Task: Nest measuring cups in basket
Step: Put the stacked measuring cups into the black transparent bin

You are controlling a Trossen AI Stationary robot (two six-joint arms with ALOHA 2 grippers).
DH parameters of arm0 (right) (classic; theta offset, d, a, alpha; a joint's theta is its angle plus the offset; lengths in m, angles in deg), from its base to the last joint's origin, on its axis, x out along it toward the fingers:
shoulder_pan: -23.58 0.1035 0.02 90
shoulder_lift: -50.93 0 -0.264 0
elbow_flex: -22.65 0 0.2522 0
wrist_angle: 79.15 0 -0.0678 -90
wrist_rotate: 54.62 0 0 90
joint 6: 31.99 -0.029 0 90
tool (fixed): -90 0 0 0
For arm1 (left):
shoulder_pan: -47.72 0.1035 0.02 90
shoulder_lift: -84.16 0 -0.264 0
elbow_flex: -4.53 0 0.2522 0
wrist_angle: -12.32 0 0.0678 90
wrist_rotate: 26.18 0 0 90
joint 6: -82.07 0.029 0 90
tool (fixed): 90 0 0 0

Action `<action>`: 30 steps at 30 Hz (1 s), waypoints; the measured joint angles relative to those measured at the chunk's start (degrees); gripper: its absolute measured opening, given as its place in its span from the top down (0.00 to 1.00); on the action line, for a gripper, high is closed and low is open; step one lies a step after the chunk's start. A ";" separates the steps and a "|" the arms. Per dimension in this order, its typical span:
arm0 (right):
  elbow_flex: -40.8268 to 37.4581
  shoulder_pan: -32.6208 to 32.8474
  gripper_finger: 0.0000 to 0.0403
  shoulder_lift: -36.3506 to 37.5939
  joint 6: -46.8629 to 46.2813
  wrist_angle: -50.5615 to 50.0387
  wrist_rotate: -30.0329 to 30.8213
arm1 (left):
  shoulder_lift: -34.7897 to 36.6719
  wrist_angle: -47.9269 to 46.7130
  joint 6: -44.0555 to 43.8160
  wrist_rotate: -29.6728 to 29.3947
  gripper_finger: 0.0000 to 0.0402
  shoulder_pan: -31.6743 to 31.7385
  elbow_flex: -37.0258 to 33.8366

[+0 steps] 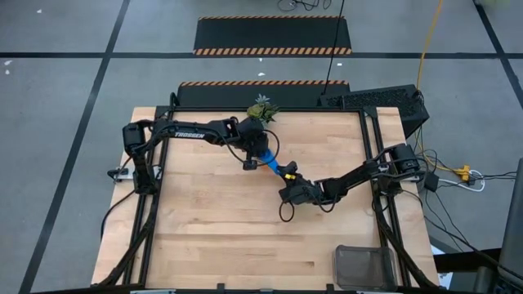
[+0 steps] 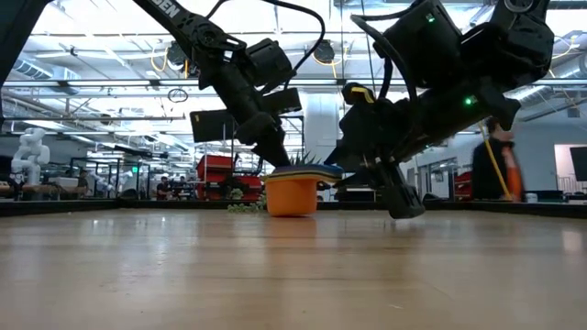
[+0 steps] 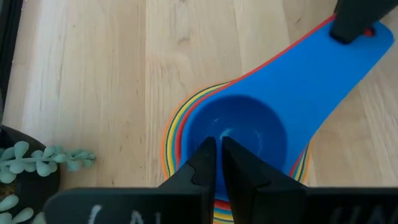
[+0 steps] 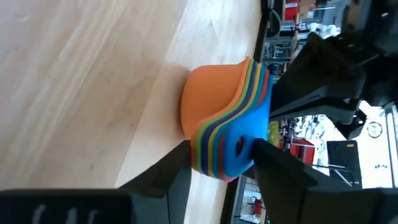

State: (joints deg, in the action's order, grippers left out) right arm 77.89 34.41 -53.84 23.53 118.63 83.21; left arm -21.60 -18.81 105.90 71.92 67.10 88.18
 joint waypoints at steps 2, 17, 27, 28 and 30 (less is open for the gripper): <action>0.00 0.02 0.66 0.02 0.94 0.64 0.00 | 0.00 -0.14 -0.01 0.00 0.92 0.00 0.00; 0.02 -0.01 0.67 0.04 2.65 1.87 -0.12 | 0.00 -0.85 -1.05 -0.07 0.92 0.00 0.00; 0.02 -1.26 0.67 0.04 2.66 4.17 -1.64 | 1.69 -2.50 -0.09 -0.66 0.92 -0.33 -0.07; 0.02 -1.37 0.67 0.04 2.66 4.16 -1.64 | 1.80 -1.98 0.11 -0.71 0.92 -0.44 -0.02; 0.02 -1.43 0.67 0.04 2.93 4.16 -1.64 | 2.62 -2.65 0.37 -1.87 0.92 -0.76 -0.04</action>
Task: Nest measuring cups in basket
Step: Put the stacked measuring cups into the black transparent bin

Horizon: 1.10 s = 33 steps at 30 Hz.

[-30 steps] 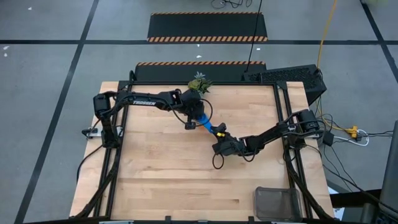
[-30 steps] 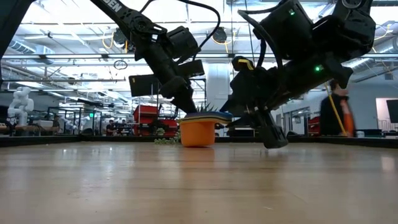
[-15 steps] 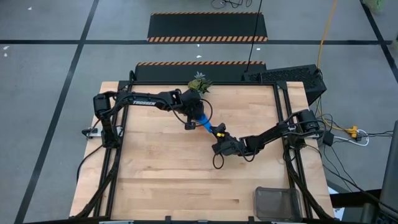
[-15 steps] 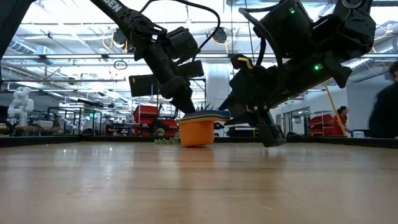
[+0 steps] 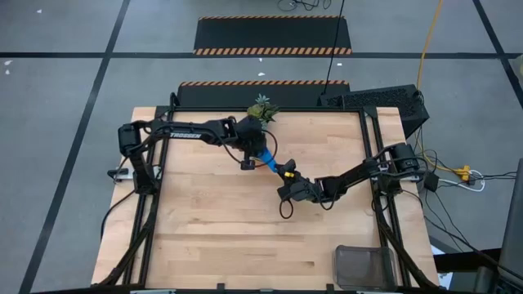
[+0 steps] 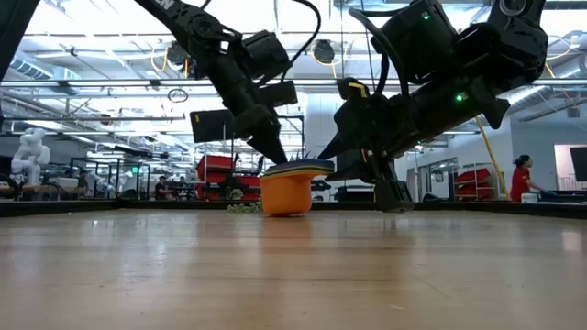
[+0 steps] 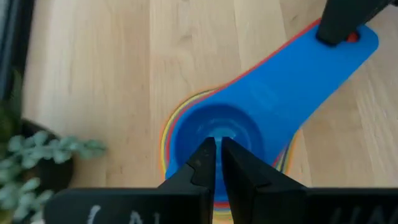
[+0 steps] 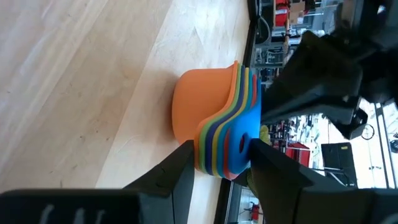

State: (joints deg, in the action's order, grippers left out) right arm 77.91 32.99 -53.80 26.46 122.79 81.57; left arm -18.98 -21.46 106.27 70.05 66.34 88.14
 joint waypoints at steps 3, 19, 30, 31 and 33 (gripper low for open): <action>0.00 0.00 0.67 0.00 0.99 0.04 -0.02 | 0.61 1.01 0.09 -5.33 0.90 -1.36 0.10; 0.00 0.00 0.67 0.00 0.80 0.33 -0.07 | 2.98 1.63 3.63 -20.25 0.45 -15.81 0.10; 0.00 0.00 0.67 0.00 -0.66 0.52 0.02 | -2.34 13.43 6.87 -41.96 0.43 -23.84 -5.27; 0.00 0.00 0.67 0.00 -0.73 0.52 0.02 | -2.34 16.32 4.51 -45.50 0.43 -24.32 -6.60; 0.00 0.00 0.67 0.00 -0.77 0.52 0.02 | -1.91 19.10 0.27 -53.70 0.43 -25.74 -9.62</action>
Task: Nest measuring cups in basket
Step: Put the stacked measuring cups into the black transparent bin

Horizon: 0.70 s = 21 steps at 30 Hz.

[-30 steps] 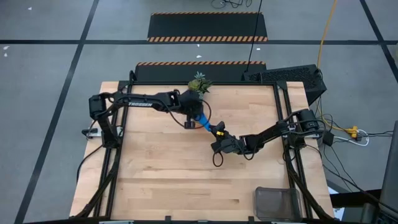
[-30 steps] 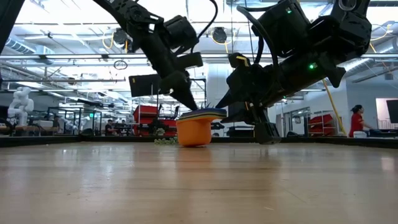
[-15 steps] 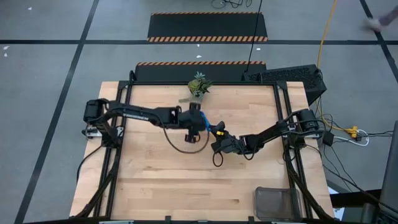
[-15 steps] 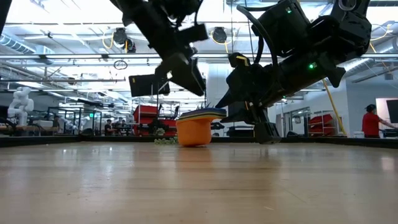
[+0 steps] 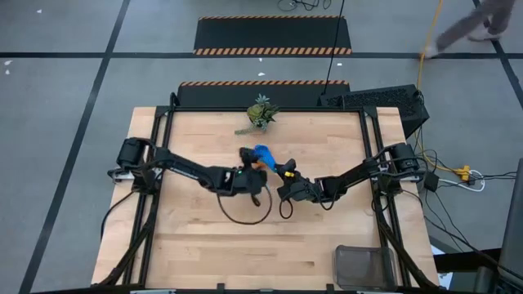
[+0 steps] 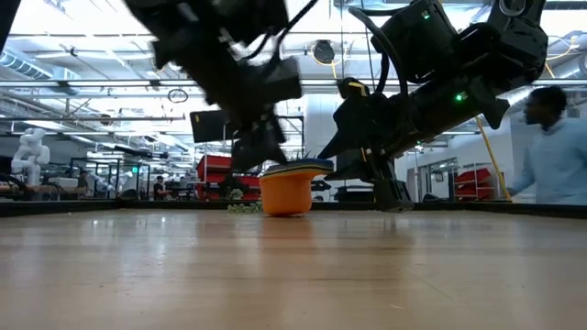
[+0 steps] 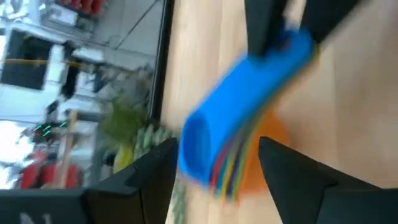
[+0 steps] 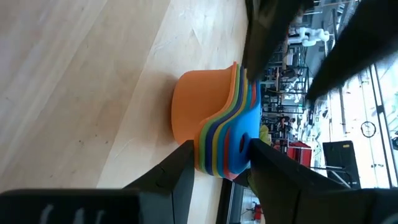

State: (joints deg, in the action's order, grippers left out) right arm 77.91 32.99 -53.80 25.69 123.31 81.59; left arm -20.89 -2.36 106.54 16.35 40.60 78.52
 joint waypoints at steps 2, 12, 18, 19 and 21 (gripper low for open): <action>0.00 0.00 0.67 0.00 -0.41 0.00 0.04 | 0.77 2.58 -0.65 -2.28 0.44 -1.52 -3.16; 0.00 -0.07 0.67 0.00 -2.46 0.24 0.04 | 1.95 43.09 15.03 10.93 0.57 -3.51 -19.55; 0.00 -0.28 0.67 0.00 -3.00 0.98 -0.04 | 1.24 46.07 25.63 20.73 0.39 -1.16 -21.63; 0.00 -0.35 0.67 0.00 -3.02 1.21 -0.04 | 1.11 46.24 25.25 18.45 0.35 -0.55 -21.64; 0.00 -0.37 0.67 0.00 -3.04 1.30 -0.02 | 1.02 47.18 25.92 14.79 0.28 0.55 -21.75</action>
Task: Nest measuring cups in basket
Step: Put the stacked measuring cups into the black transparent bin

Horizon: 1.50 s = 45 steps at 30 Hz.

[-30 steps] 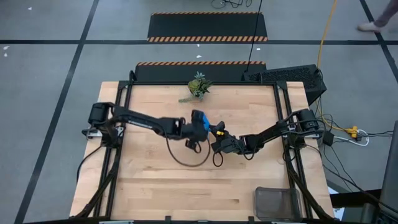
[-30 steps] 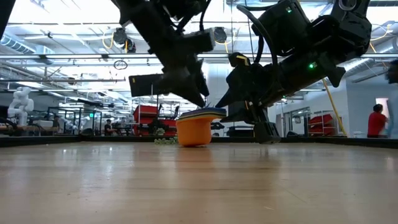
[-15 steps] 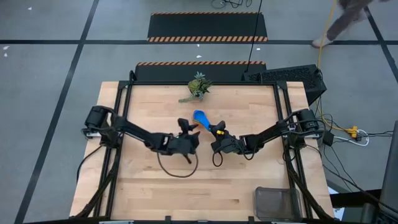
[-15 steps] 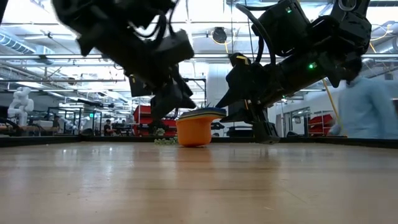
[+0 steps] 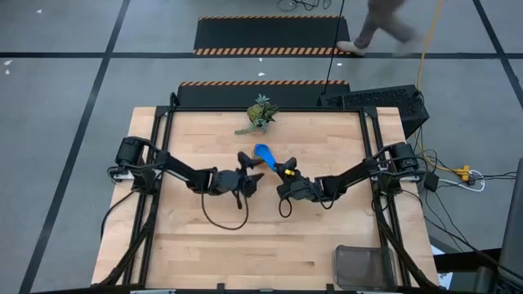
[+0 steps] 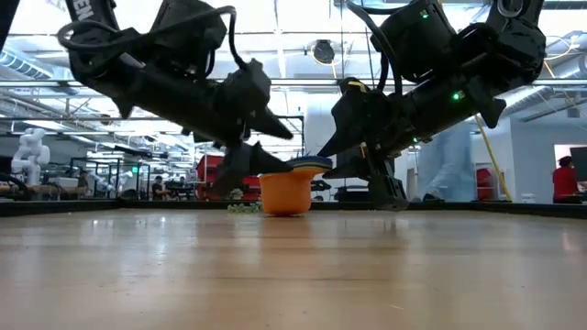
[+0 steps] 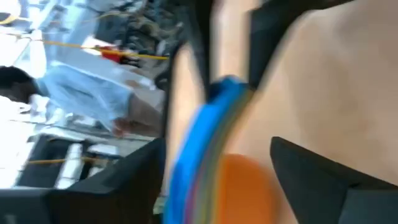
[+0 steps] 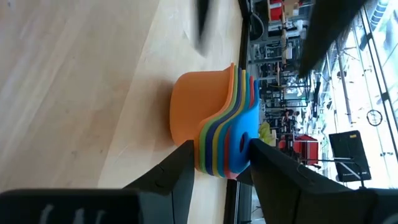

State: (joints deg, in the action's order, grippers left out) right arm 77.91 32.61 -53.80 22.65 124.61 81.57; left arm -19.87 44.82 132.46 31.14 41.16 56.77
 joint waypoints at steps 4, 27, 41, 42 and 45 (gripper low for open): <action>0.00 0.00 0.67 0.00 -0.18 0.16 -0.02 | 0.04 1.92 4.91 -0.20 0.17 1.37 0.09; 0.00 -0.07 0.67 0.02 -1.49 2.19 -0.09 | -0.48 0.96 8.70 8.29 0.24 7.73 0.07; 0.00 -0.60 0.67 0.02 -1.86 3.04 -0.10 | -0.90 -1.32 8.66 14.85 0.26 11.41 2.36; 0.00 -0.74 0.67 0.02 -1.96 3.06 -0.11 | -0.92 -1.69 8.66 14.83 0.28 11.53 2.36; 0.00 -0.96 0.67 0.04 -2.15 3.07 -0.09 | -0.92 -2.28 8.66 14.83 0.36 11.80 2.36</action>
State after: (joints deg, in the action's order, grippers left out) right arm 77.91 31.66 -53.75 20.50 127.68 81.48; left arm -20.79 42.54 141.12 45.97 52.96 59.13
